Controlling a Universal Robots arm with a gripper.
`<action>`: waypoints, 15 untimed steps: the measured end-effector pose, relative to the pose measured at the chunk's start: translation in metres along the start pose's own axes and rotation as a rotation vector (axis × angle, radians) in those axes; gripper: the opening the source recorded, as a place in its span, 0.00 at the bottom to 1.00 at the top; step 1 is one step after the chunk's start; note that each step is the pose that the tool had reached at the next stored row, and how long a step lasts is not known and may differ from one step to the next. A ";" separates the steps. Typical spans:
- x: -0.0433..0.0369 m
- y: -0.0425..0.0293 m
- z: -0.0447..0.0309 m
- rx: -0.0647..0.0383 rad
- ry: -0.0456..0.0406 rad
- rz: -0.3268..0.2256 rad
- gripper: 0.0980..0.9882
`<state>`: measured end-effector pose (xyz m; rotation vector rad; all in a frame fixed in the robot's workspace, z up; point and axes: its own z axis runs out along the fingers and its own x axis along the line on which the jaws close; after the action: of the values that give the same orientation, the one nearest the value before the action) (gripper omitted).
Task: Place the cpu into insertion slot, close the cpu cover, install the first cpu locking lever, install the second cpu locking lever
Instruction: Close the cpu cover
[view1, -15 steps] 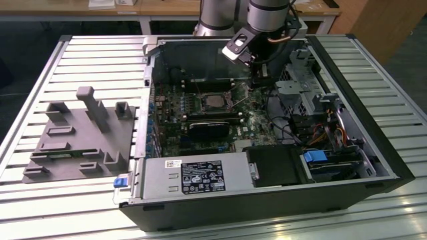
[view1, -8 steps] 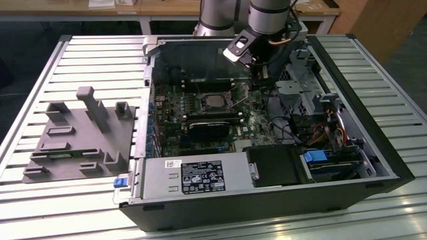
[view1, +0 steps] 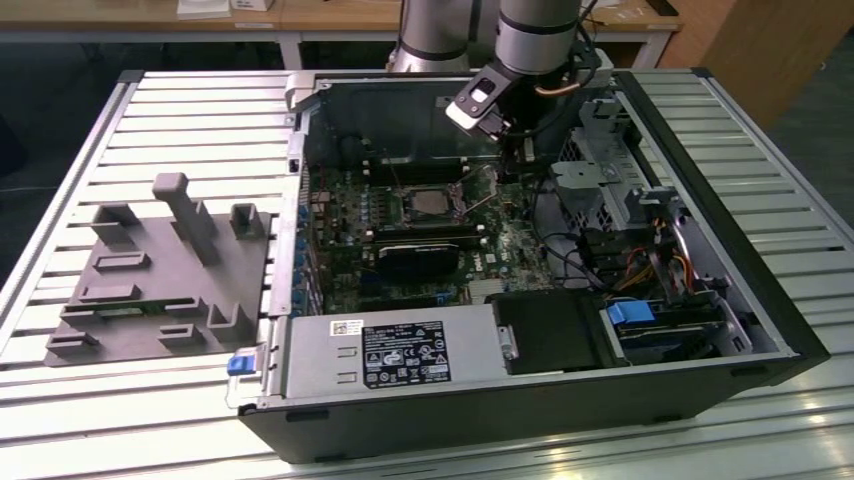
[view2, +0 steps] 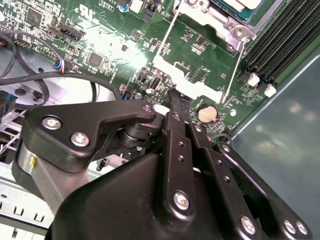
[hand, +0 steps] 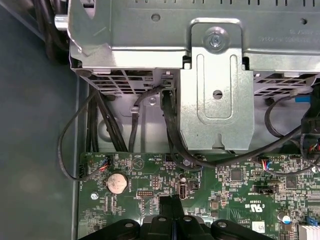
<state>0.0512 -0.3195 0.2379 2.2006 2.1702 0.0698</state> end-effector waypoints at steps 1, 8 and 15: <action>0.0000 0.0000 0.0000 0.000 -0.0002 0.000 0.00; 0.0001 0.0004 0.0005 0.029 -0.0005 0.000 0.00; 0.0001 0.0019 0.0019 0.142 -0.0007 -0.001 0.00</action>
<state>0.0532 -0.3195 0.2362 2.2717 2.2410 -0.0881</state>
